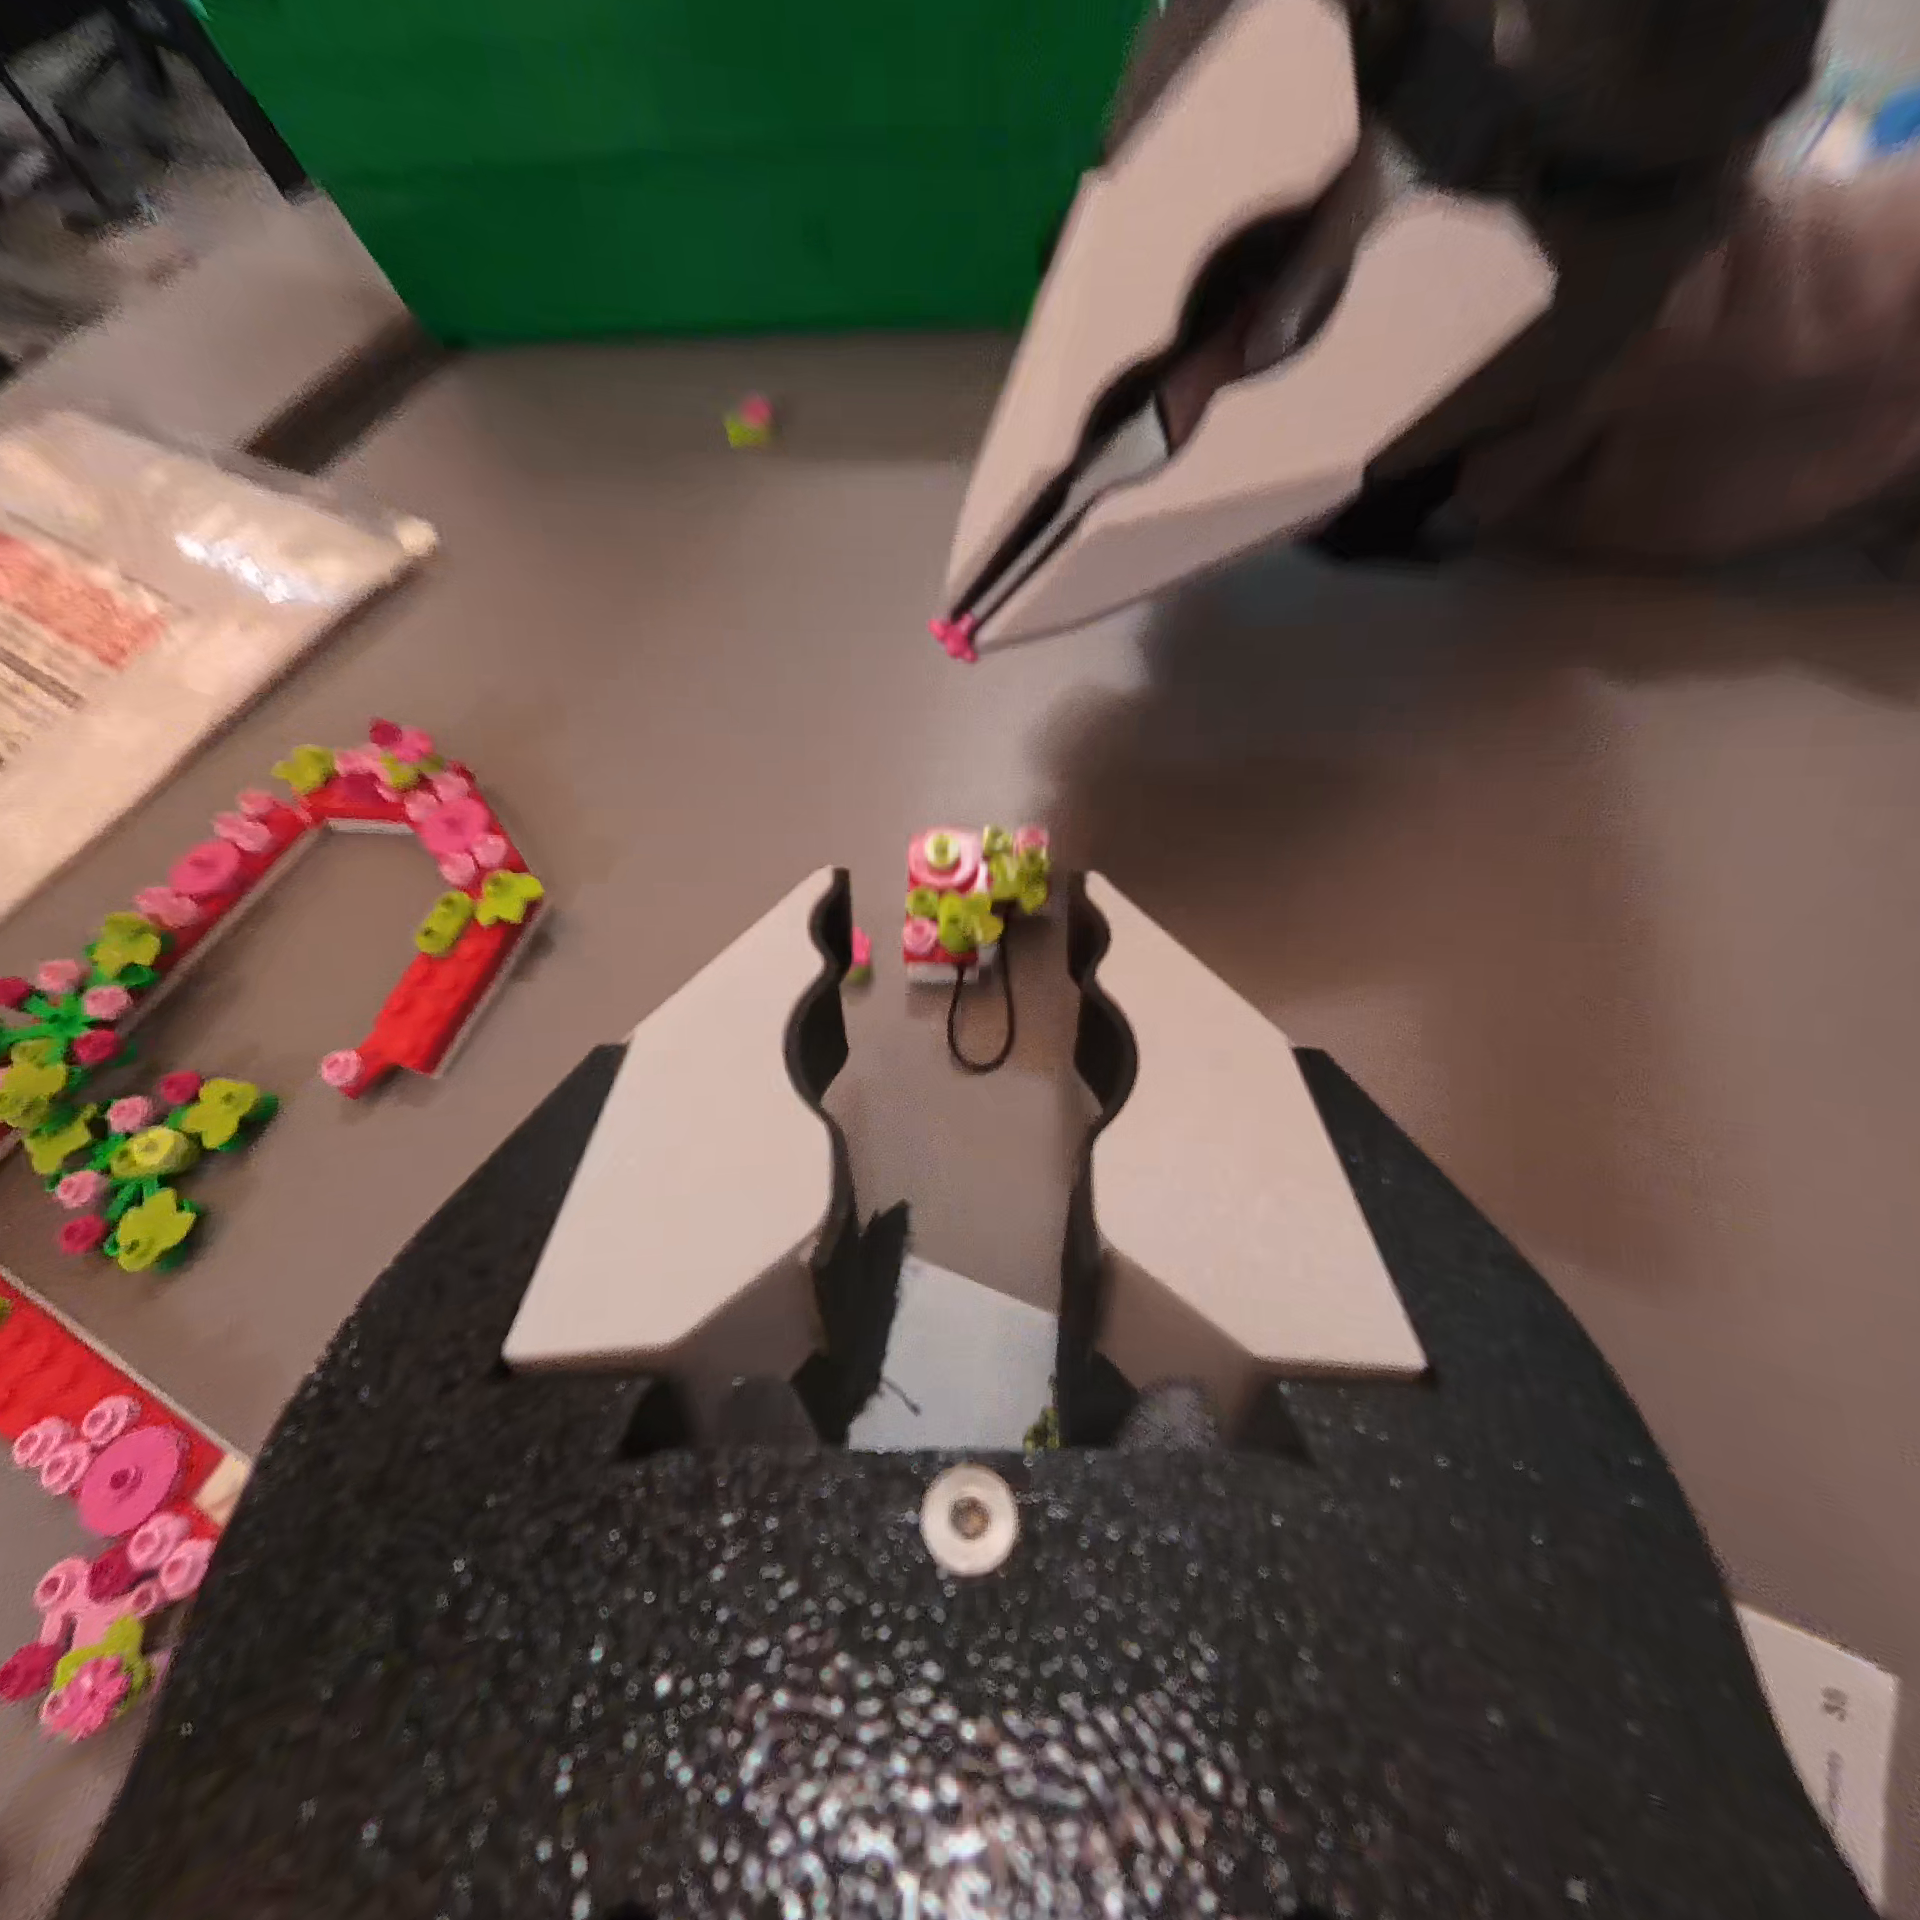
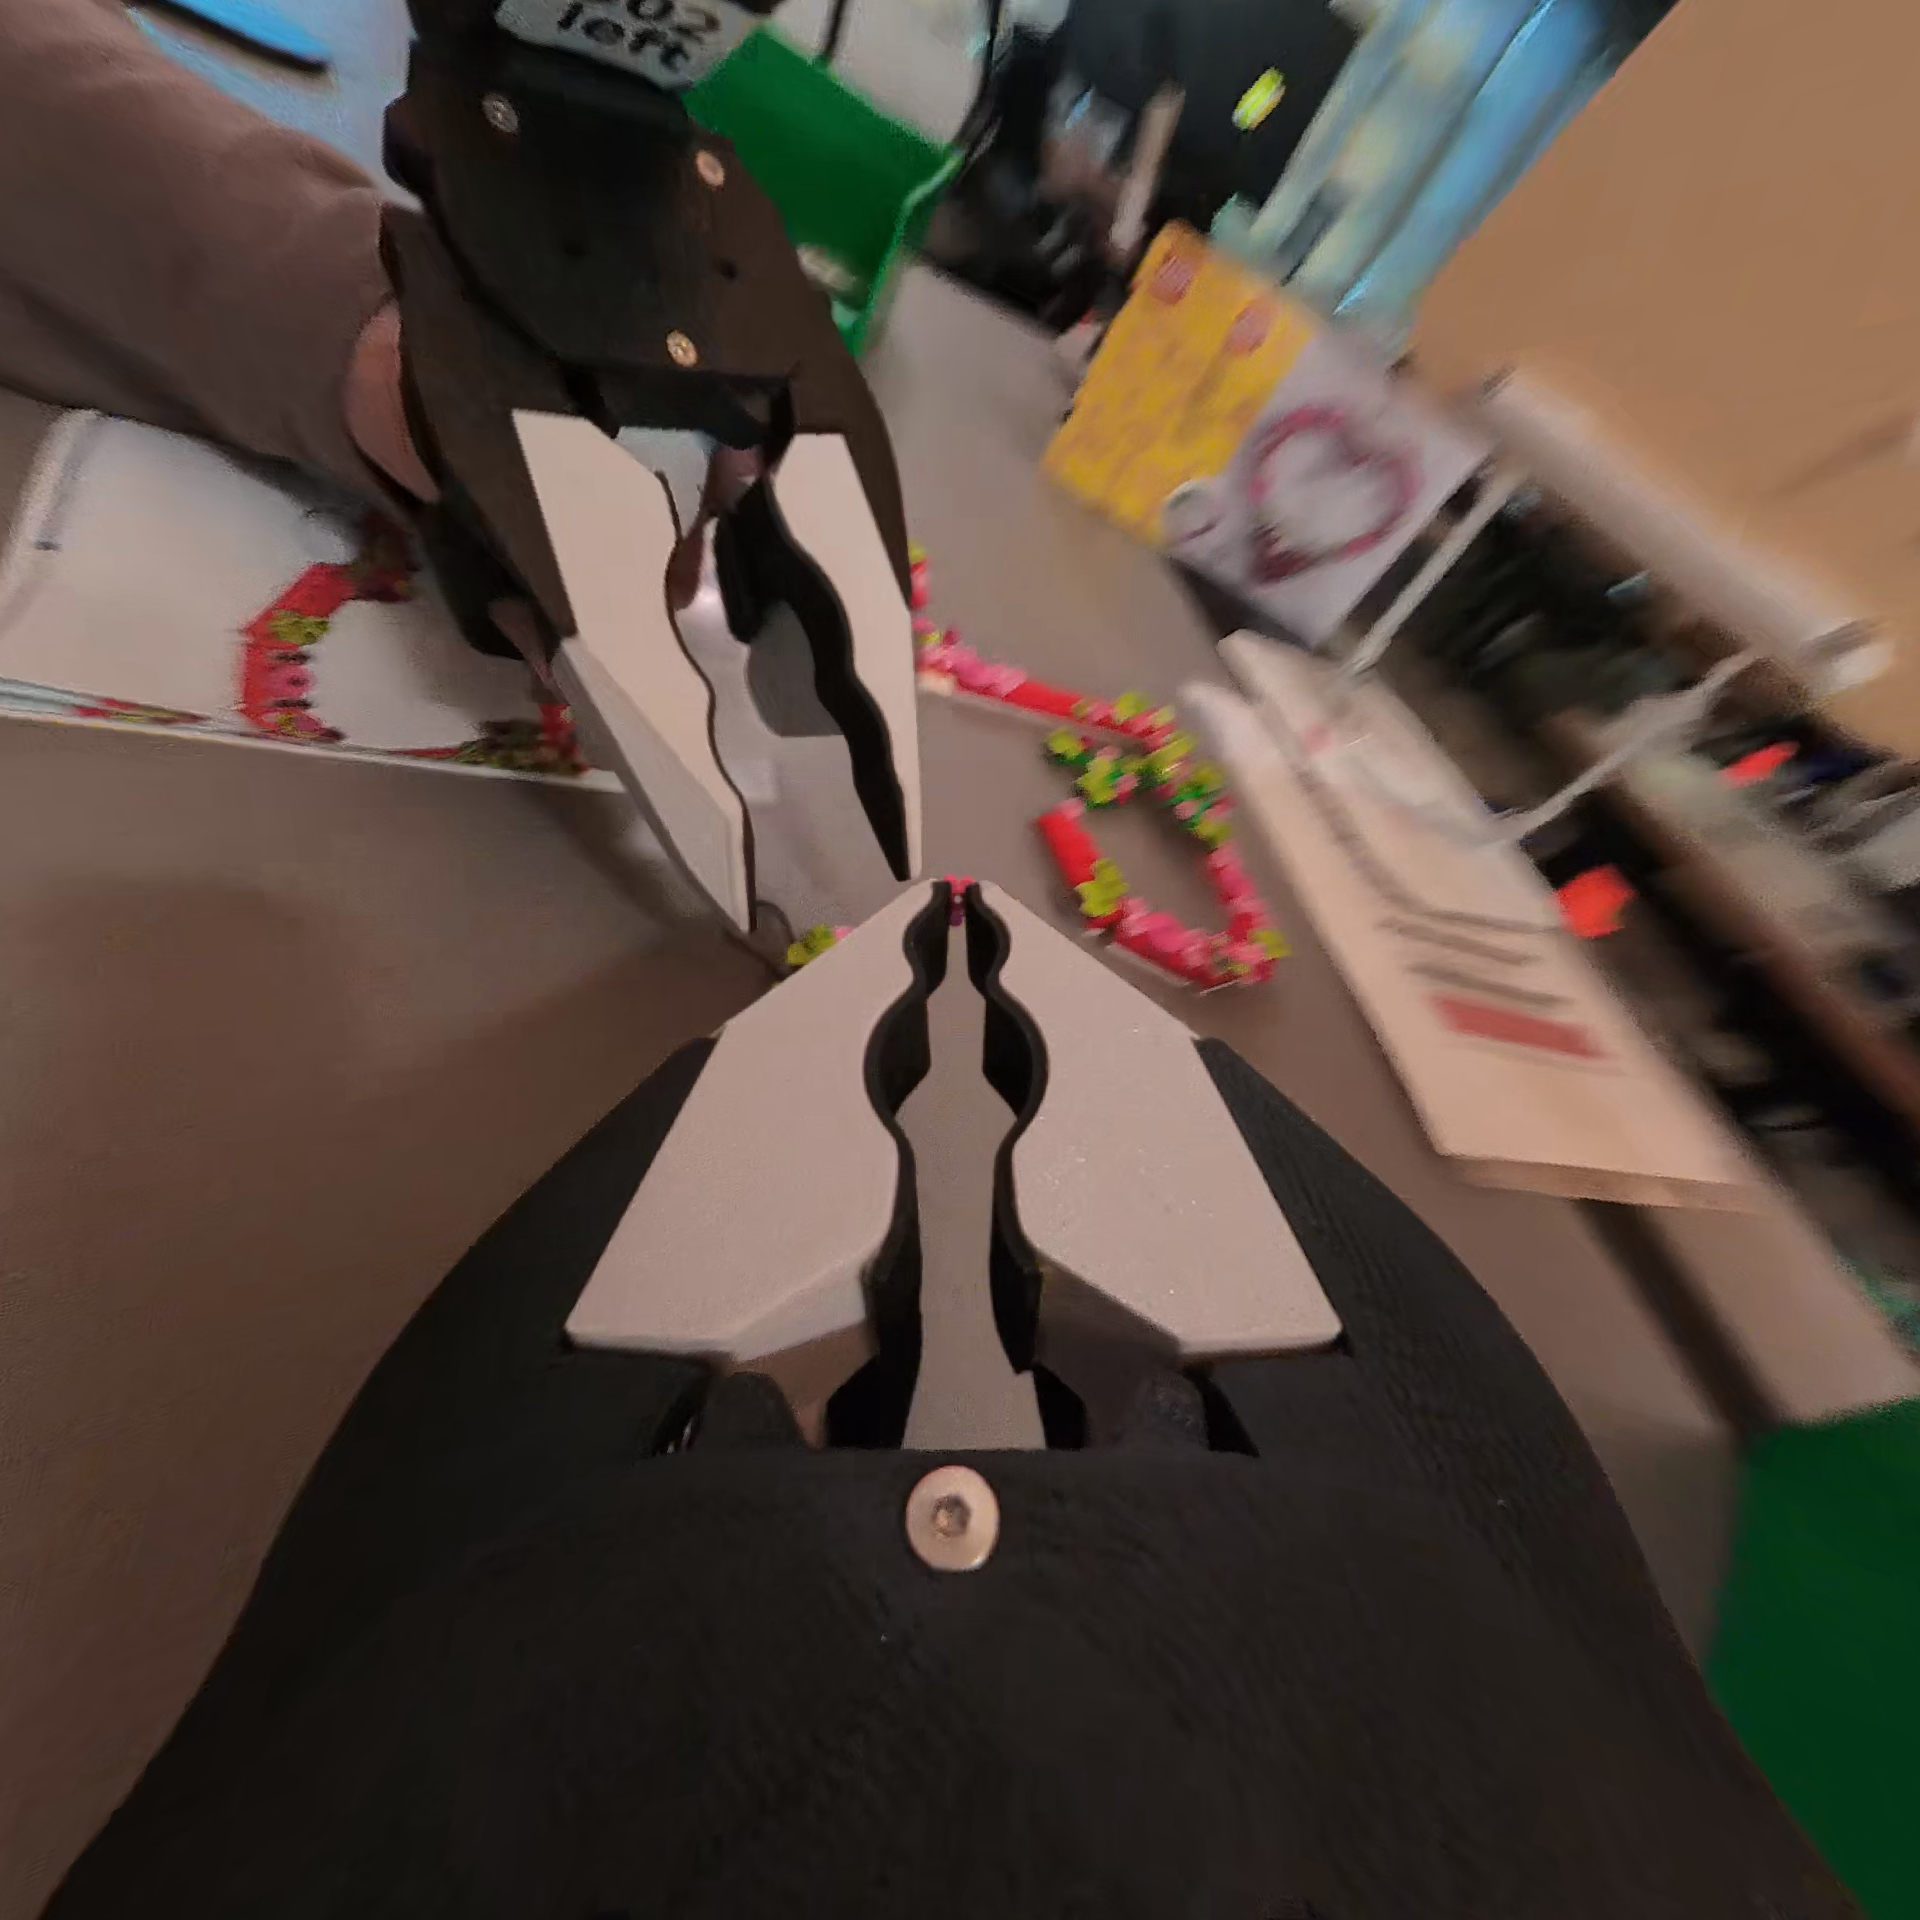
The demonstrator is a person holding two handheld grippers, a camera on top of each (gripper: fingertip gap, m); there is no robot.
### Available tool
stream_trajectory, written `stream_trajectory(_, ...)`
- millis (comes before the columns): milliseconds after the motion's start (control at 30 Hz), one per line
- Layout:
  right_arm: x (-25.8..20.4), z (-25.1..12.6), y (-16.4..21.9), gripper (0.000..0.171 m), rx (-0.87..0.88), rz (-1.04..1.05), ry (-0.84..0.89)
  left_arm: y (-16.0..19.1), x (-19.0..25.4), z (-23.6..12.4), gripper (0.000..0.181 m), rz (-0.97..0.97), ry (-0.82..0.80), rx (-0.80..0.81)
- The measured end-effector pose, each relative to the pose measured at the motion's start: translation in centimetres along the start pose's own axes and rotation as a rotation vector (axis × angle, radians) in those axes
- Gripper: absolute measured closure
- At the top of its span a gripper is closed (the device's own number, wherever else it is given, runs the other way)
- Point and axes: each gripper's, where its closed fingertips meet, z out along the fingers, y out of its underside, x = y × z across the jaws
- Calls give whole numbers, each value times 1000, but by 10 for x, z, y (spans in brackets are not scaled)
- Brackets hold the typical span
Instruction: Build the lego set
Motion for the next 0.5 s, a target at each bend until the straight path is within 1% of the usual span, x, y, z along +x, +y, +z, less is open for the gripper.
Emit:
stream_trajectory(33, 2, -4, -5, 171, 33, -42, 63, -11, 1, -5, 141, -19, 18, 69)
stream_trajectory(100, 3, -10, -16, 171, 92, -111, 164, -30, 6, -16, 150, -80, 90, 199)
stream_trajectory(200, -5, -13, -30, 171, 127, -213, 216, -44, 10, -24, 159, -197, 189, 315)
stream_trajectory(267, -12, -13, -37, 171, 153, -255, 211, -49, 15, -27, 162, -233, 245, 365)
stream_trajectory(367, -19, -9, -39, 171, 159, -260, 186, -53, 24, -29, 171, -248, 316, 408)
stream_trajectory(500, -19, -10, -39, 171, 164, -256, 183, -54, 25, -30, 179, -257, 330, 419)
